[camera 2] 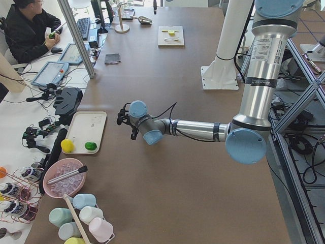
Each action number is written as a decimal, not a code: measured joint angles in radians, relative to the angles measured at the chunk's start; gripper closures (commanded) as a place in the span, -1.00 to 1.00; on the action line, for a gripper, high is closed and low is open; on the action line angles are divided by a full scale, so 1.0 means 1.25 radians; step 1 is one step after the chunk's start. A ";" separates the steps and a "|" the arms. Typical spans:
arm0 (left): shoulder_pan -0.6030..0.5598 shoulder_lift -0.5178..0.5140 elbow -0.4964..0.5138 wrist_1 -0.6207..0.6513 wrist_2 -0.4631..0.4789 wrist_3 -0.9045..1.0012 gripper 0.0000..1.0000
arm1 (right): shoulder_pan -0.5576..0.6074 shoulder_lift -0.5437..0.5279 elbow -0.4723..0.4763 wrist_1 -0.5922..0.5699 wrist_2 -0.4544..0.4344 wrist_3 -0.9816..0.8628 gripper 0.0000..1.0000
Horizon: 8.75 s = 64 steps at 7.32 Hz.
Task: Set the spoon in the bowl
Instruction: 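Reach the left gripper down to the rim of the pale green bowl, then drag the bowl toward table center with the left gripper while the right arm advances, then release the bowl with the left gripper while the right gripper lowers onto the white spoon, then lift the white spoon with the right gripper while the left arm withdraws, then carry the spoon over the bowl and lower it in with the right gripper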
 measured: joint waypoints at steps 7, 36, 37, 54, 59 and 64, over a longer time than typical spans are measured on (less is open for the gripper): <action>0.059 0.021 0.027 -0.005 -0.006 -0.002 1.00 | -0.014 0.010 -0.001 0.001 0.004 0.041 -1.00; 0.368 -0.441 -0.183 0.437 0.419 -0.545 -0.94 | -0.389 -0.039 0.126 0.010 -0.247 0.484 -1.00; 0.366 -0.441 -0.188 0.441 0.419 -0.541 -0.94 | -0.396 -0.054 0.125 0.032 -0.272 0.467 -1.00; 0.167 -0.238 -0.295 0.433 0.327 -0.282 -0.95 | -0.376 0.037 0.207 0.070 -0.211 0.480 1.00; 0.009 0.004 -0.283 0.324 0.268 -0.067 -0.95 | -0.459 0.360 0.127 -0.026 -0.403 0.550 1.00; -0.049 0.088 -0.259 0.316 0.239 0.064 -0.95 | -0.596 0.621 -0.168 0.088 -0.622 0.670 1.00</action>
